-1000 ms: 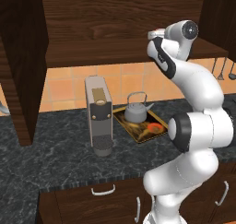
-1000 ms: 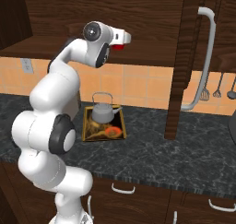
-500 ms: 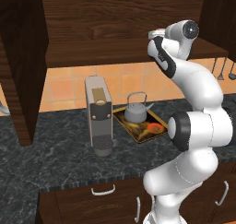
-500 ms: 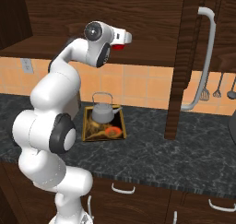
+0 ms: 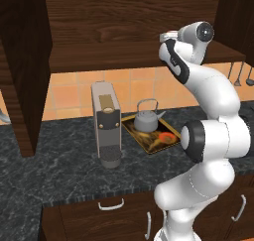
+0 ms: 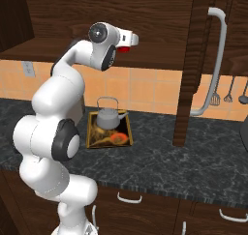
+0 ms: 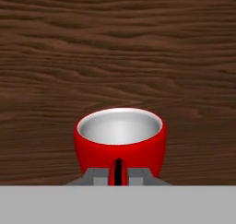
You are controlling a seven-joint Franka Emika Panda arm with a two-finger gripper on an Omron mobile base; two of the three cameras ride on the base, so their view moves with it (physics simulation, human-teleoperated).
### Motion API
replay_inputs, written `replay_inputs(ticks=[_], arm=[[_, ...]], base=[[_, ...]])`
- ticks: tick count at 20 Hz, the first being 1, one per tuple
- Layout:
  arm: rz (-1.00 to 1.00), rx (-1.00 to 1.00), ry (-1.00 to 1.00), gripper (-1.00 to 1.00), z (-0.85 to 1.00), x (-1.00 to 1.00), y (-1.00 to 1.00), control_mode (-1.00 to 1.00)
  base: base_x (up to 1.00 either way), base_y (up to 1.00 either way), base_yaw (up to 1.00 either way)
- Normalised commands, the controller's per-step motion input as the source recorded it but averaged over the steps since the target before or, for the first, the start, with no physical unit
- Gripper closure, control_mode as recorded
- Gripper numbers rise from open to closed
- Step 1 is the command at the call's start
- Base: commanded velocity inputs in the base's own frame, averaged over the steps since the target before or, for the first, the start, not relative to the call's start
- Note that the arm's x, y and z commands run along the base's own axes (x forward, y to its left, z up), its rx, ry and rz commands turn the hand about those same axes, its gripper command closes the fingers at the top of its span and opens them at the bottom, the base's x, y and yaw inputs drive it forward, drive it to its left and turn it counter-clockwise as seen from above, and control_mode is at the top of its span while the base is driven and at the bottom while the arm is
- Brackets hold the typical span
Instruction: Pick the kettle from the counter and place it on the tray. Then pick the mug from the cabinet and place it on the tray. Then close the cabinet doors.
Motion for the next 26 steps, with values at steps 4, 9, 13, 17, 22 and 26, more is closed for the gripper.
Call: replay_inputs(ticks=[4, 9, 13, 17, 22, 26], arm=[[0.00, 0.00, 0.00, 1.00, 0.00, -0.08, 0.00, -1.00], [0.00, 0.00, -0.01, 1.00, 0.00, -0.45, -0.01, -1.00], [0.02, 0.00, -0.03, 1.00, 0.00, -0.79, 0.00, -1.00], [0.11, 0.00, -0.02, 1.00, 0.01, -0.75, 0.06, -1.00], [0.12, 0.00, -0.02, 1.00, 0.00, -0.83, 0.02, -1.00], [0.10, 0.00, 0.00, 1.00, 0.00, -0.85, 0.05, -1.00]], base=[[0.00, 0.00, 0.00], [0.00, 0.00, 0.00], [0.00, 0.00, 0.00], [0.00, 0.00, 0.00], [0.00, 0.00, 0.00], [0.00, 0.00, 0.00]])
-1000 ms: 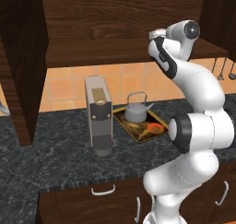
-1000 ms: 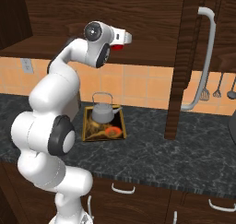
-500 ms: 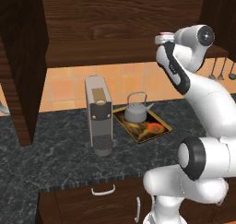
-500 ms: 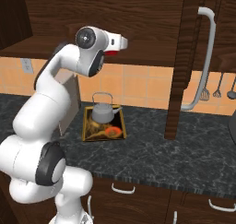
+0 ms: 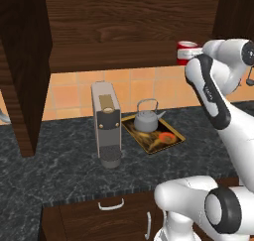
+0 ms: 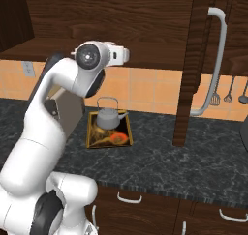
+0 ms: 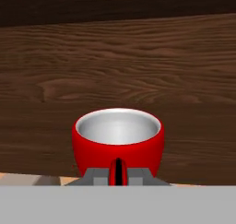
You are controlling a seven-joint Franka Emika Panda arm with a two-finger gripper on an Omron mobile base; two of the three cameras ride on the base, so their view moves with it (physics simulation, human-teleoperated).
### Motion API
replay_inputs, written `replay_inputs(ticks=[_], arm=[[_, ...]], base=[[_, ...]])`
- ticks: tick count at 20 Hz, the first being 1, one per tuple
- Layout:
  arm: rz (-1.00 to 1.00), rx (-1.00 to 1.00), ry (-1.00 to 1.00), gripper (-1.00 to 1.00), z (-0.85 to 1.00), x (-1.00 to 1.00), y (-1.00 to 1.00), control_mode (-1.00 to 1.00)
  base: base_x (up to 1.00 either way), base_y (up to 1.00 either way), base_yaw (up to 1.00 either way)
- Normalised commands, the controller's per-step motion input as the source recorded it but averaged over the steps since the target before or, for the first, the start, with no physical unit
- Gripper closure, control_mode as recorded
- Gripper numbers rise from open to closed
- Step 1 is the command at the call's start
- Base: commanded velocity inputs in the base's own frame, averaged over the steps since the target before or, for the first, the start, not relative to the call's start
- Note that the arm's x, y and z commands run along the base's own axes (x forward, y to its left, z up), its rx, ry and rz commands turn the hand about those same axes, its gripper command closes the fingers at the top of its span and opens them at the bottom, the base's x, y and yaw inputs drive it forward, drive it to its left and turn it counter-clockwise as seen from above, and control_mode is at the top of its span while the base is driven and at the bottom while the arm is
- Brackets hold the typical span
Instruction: Pick the kettle from the counter and place it on the tray. Then pick the mug from the cabinet and place it on the tray. Then close the cabinet doors.
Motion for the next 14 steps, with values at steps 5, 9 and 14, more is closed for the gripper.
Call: replay_inputs(ticks=[5, 9, 14], arm=[[0.10, 0.00, 0.00, 1.00, 0.00, -0.90, 0.02, -1.00], [0.11, 0.00, 0.00, 1.00, 0.00, -0.90, 0.00, -1.00], [0.12, 0.00, 0.00, 1.00, -0.13, -0.86, 0.01, -1.00]], base=[[0.00, 0.00, 0.00], [0.00, 0.00, 0.00], [0.00, 0.00, 0.00]])
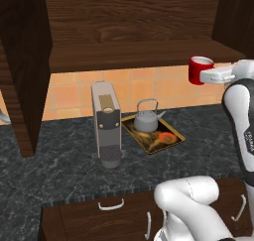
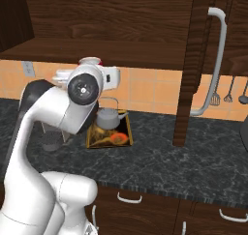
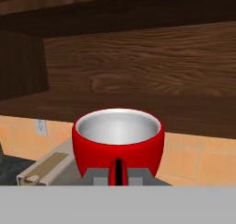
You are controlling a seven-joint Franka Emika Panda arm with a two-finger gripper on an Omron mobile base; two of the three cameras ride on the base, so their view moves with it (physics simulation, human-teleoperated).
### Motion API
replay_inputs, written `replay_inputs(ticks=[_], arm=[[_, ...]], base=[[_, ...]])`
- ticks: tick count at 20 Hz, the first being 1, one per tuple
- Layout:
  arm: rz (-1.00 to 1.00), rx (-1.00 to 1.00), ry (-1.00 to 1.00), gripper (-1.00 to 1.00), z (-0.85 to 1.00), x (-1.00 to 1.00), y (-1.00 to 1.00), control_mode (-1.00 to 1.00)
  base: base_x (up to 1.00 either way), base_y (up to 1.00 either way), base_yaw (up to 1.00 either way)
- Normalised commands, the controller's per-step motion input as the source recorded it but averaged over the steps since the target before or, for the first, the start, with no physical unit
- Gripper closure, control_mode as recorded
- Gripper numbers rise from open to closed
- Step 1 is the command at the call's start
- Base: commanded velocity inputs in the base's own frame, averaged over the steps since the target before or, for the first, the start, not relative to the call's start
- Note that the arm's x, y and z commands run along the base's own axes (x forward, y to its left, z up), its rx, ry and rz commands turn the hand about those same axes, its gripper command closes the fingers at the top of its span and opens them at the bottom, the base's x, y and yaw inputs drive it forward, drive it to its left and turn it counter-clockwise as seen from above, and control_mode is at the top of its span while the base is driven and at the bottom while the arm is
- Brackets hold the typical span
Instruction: Pick the kettle from the counter and place it on the tray. Then pick the mug from the cabinet and place it on the tray. Then close the cabinet doors.
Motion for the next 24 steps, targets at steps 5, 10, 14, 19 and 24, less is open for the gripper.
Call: replay_inputs(ticks=[5, 10, 14, 19, 24], arm=[[0.14, 0.00, 0.00, 1.00, -0.26, -0.82, 0.00, -1.00], [0.09, -0.02, 0.00, 1.00, -0.47, -0.48, 0.00, -1.00], [0.11, -0.06, 0.01, 1.00, -0.63, 0.01, 0.00, -1.00], [0.16, -0.02, 0.01, 1.00, -0.54, 0.20, -0.01, -1.00], [0.22, 0.00, 0.00, 1.00, -0.49, 0.39, 0.00, -1.00]], base=[[0.00, 0.00, 0.00], [0.00, 0.00, 0.00], [0.00, 0.00, 0.00], [0.00, 0.00, 0.00], [0.00, 0.00, 0.00]])
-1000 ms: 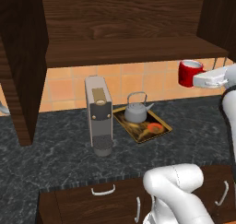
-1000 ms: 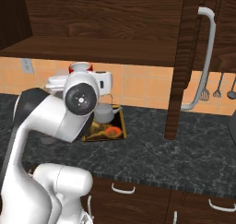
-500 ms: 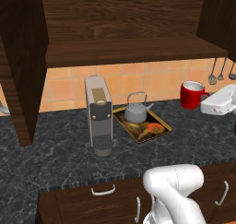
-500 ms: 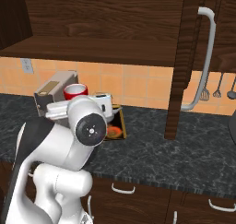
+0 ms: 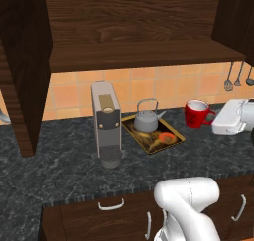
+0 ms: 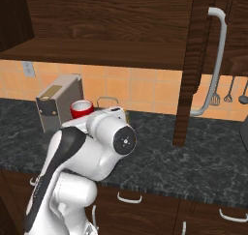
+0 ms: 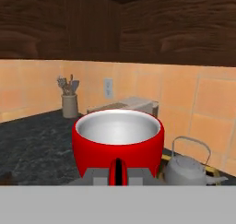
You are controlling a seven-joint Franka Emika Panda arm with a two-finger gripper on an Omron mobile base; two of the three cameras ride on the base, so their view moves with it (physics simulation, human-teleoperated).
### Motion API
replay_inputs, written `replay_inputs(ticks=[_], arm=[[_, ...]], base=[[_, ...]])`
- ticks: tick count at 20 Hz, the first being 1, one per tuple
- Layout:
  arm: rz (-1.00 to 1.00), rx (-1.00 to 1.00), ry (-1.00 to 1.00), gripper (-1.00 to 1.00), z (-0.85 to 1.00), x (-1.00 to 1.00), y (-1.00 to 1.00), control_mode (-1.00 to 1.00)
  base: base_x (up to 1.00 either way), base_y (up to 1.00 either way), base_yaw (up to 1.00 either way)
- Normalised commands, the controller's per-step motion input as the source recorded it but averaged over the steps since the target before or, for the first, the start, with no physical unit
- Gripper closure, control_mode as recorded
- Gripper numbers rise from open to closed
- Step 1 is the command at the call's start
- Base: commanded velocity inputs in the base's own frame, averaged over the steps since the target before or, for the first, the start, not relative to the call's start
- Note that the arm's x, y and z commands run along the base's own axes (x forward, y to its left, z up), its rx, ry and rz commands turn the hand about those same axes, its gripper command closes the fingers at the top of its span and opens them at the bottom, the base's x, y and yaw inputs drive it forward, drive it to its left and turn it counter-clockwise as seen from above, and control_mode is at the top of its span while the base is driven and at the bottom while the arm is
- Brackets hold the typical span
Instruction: Pick the kettle from the counter and place it on the tray. Then pick the mug from the cabinet and place it on the tray. Then close the cabinet doors.
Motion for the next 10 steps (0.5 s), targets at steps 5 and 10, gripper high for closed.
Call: replay_inputs(ticks=[5, 10], arm=[[0.25, 0.00, 0.00, 1.00, -0.46, 0.42, 0.01, -1.00], [0.22, 0.00, 0.00, 1.00, -0.38, 0.33, 0.00, -1.00]], base=[[0.00, 0.00, 0.00], [0.00, 0.00, 0.00]])
